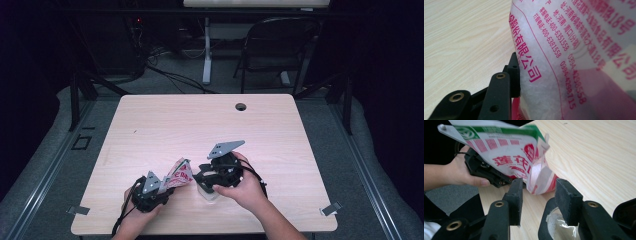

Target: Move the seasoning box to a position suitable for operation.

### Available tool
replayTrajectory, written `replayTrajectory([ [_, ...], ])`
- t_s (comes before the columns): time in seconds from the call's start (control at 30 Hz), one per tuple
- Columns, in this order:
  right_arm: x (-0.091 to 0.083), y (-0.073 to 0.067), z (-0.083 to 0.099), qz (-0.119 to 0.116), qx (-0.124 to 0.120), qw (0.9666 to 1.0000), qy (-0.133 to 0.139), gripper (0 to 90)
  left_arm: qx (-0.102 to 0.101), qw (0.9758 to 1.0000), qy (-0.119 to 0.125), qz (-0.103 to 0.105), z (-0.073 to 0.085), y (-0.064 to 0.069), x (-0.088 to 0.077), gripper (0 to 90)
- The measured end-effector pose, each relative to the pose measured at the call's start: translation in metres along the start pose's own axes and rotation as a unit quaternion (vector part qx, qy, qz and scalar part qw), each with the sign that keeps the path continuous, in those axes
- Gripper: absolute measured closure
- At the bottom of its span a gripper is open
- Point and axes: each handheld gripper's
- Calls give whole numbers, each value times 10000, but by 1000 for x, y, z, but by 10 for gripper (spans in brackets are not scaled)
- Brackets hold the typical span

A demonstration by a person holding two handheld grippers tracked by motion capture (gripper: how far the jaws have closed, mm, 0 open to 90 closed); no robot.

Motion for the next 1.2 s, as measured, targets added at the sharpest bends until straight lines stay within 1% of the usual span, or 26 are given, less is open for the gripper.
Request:
replayTrajectory([
  [0.07, -1, 0, -1, 19, -21, 10000, 15, 577, -4, 10000, -6, 11, 0, 0, 1, 629],
  [0.1, -3, -1, -2, 29, -63, 10000, 50, 551, 22, 10000, -29, 22, 0, 1, 2, 629],
  [0.17, -4, -1, -3, 60, -153, 9998, 99, 536, 49, 10000, -60, 23, 0, 2, 3, 629],
  [0.27, -6, -2, -4, 67, -179, 9997, 127, 531, 37, 10000, -44, 28, 0, 3, 5, 630],
  [0.3, -7, -3, -5, 47, -168, 9997, 197, 523, 64, 9999, -93, 33, 0, 4, 5, 630],
  [0.33, -7, -3, -5, 47, -168, 9997, 197, 523, 64, 9999, -93, 33, 0, 4, 5, 630],
  [0.4, -10, -5, -7, 54, -220, 9994, 254, 518, 46, 10000, -59, 57, 0, 5, 7, 630],
  [0.43, -13, -8, -10, 45, -304, 9990, 325, 512, 81, 9999, -50, 50, 1, 6, 8, 630],
  [0.47, -13, -8, -10, 45, -304, 9990, 325, 512, 81, 9999, -50, 50, 1, 6, 8, 630],
  [0.5, -15, -10, -12, 58, -357, 9986, 387, 508, 85, 9999, -101, 63, 1, 8, 8, 630],
  [0.6, -17, -10, -13, 44, -372, 9985, 409, 508, 100, 9999, -92, 52, 1, 8, 8, 631],
  [0.63, -17, -10, -13, 40, -360, 9984, 431, 509, 110, 9999, -100, 32, 1, 9, 7, 631],
  [0.67, -16, -9, -14, 44, -345, 9985, 432, 509, 127, 9998, -124, -41, 1, 8, 6, 631],
  [0.87, -16, -4, -12, 55, -264, 9988, 412, 509, 99, 9996, -23, -282, -1, 2, -1, 631],
  [0.93, -16, -1, -11, 55, -226, 9990, 388, 509, 100, 9995, -14, -315, -2, 1, -3, 631],
  [0.97, -15, 0, -10, 58, -224, 9991, 357, 512, 143, 9991, 6, -399, -3, 0, -6, 631],
  [1.07, -14, 2, -8, 92, -197, 9993, 314, 520, 145, 9989, 51, -441, -5, -2, -9, 631],
  [1.1, -14, 4, -6, 114, -150, 9994, 279, 532, 168, 9987, 90, -475, -6, -4, -12, 632],
  [1.2, -14, 6, -4, 105, -119, 9996, 224, 552, 203, 9984, 86, -517, -9, -5, -14, 632],
])
Point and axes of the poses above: each handheld gripper's, and its own axes: x roughly forward along the jaws, z roughly out of its underside, y roughly to its right, and after that the axes turned 15 degrees about z, right-handed
